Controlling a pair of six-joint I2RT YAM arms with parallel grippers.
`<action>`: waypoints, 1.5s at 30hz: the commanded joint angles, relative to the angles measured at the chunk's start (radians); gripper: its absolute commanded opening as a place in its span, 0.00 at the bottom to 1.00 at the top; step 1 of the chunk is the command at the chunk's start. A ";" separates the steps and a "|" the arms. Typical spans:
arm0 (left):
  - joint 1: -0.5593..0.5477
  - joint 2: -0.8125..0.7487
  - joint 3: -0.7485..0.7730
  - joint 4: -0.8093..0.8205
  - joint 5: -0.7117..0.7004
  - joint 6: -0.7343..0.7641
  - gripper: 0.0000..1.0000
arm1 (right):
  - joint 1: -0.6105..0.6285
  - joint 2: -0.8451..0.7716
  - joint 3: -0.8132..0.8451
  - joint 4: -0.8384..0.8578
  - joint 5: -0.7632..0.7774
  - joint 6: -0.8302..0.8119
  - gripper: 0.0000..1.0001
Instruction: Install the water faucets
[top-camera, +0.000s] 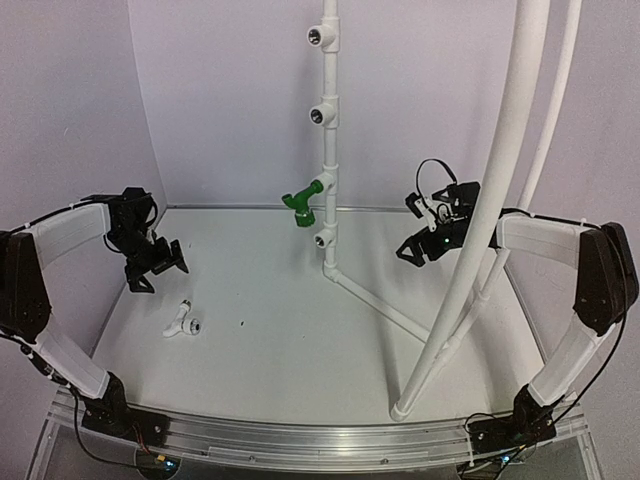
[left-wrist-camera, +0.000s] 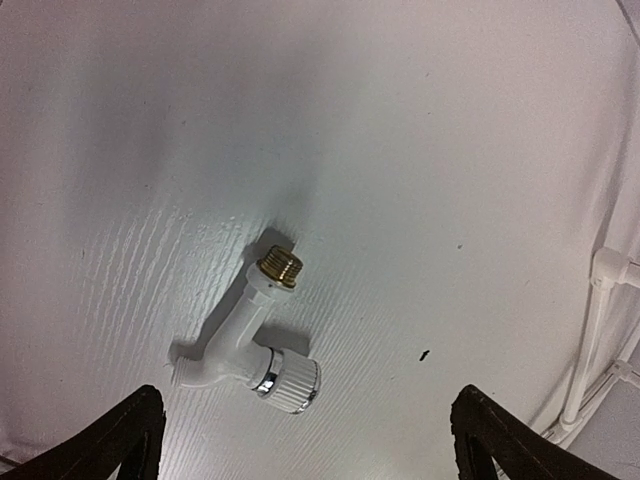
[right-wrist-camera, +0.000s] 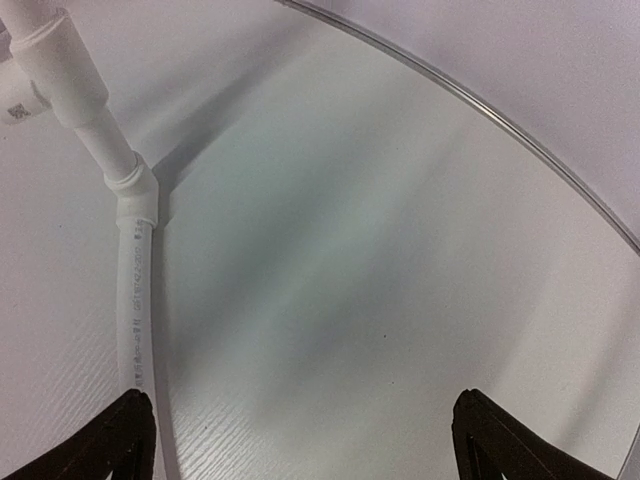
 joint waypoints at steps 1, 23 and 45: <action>0.001 0.040 -0.029 -0.027 -0.030 0.034 1.00 | 0.000 0.008 0.054 -0.006 -0.050 0.032 0.98; -0.123 0.413 0.085 -0.027 -0.151 0.114 0.54 | -0.001 -0.012 0.087 -0.006 -0.090 0.077 0.98; -0.218 0.189 0.105 0.065 0.362 0.145 0.00 | 0.000 -0.097 0.053 -0.006 -0.367 -0.017 0.98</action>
